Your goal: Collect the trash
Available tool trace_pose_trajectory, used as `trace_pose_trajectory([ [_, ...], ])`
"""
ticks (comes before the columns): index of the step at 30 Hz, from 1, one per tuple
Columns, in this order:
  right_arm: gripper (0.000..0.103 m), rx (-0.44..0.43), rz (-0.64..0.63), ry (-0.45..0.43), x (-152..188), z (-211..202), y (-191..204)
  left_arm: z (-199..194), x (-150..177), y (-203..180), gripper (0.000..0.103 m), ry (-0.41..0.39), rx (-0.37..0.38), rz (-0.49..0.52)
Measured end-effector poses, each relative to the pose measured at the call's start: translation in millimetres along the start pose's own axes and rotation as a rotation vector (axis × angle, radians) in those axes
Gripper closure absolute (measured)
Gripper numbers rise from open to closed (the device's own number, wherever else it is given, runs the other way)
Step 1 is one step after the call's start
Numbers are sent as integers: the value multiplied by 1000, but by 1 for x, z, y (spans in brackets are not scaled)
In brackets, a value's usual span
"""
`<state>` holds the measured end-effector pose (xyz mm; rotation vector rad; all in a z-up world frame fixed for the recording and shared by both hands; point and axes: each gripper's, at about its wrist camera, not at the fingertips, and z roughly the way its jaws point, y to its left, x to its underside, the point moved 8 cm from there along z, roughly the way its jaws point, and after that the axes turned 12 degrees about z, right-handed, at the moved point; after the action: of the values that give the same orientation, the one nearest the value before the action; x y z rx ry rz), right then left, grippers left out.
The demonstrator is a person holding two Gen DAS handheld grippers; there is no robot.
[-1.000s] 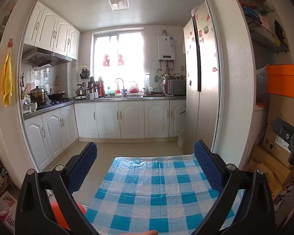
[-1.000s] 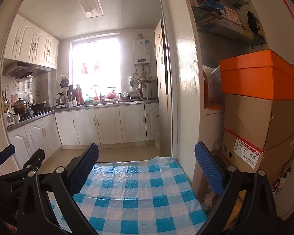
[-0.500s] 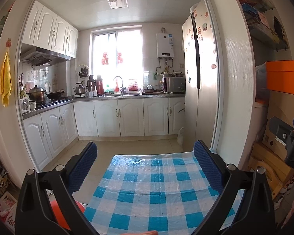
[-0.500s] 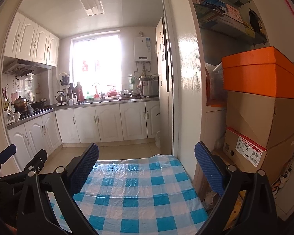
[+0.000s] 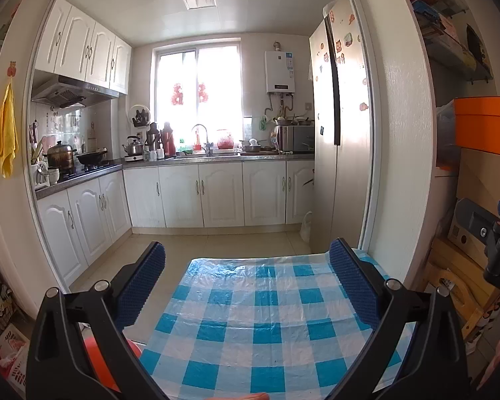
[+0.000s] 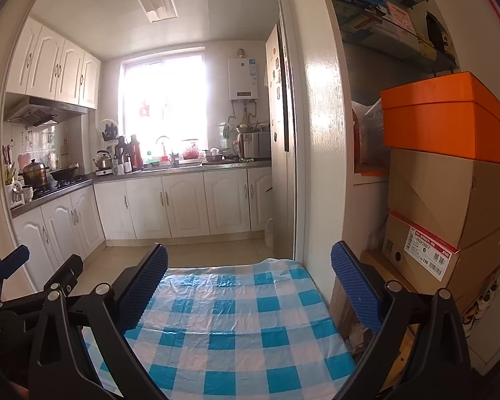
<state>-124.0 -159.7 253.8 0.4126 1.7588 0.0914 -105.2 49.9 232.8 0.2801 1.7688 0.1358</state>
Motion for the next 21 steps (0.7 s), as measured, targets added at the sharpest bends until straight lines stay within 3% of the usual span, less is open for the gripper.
trace_pose_trajectory([
  [14, 6, 4, -7, 60, 20, 28, -4, 27, 22, -7, 4, 60, 9, 4],
  [17, 6, 19, -9, 99, 33, 45, -12, 49, 46, -16, 4, 130, 51, -8],
  [21, 6, 55, 11, 191, 66, 79, -30, 97, 108, -41, 4, 328, 148, -49],
])
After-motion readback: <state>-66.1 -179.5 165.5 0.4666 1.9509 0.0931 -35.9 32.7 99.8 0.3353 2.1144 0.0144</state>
